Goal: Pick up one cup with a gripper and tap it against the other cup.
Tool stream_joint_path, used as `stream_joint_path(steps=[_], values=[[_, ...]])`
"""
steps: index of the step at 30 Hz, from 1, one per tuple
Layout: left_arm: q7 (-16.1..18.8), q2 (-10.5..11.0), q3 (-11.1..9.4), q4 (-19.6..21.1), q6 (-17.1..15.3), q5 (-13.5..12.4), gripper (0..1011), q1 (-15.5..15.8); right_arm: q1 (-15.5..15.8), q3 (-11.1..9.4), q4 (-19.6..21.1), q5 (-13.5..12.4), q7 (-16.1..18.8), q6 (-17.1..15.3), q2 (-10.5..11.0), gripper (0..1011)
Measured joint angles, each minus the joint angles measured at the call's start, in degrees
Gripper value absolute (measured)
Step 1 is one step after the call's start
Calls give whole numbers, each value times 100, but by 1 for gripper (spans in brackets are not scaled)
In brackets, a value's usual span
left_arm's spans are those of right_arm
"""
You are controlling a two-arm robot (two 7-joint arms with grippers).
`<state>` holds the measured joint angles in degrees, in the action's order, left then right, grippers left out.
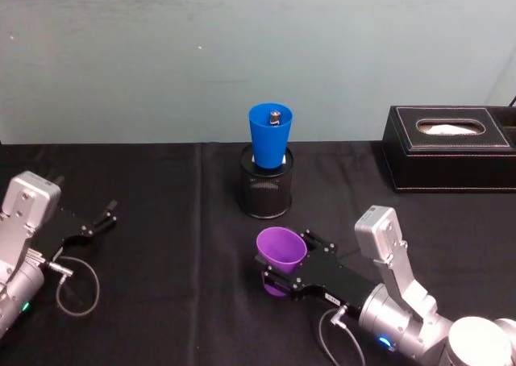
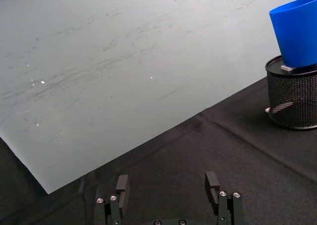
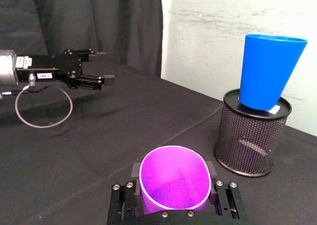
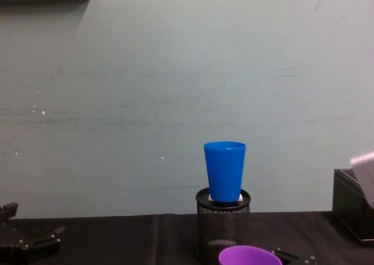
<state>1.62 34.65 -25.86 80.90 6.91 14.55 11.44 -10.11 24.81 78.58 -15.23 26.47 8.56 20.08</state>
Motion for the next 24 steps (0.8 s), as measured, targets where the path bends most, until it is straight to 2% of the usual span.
stream_joint_path(steps=[9, 18, 20, 24], values=[[0, 0, 0, 0, 0, 0, 1000, 0, 43, -31, -83, 123, -14, 123, -40, 736], [0, 0, 0, 0, 0, 0, 1000, 0, 51, -45, -101, 134, -17, 170, -52, 737], [0, 0, 0, 0, 0, 0, 1000, 0, 51, -44, -100, 134, -18, 168, -52, 757], [0, 0, 0, 0, 0, 0, 1000, 0, 49, -41, -98, 133, -20, 162, -49, 864]])
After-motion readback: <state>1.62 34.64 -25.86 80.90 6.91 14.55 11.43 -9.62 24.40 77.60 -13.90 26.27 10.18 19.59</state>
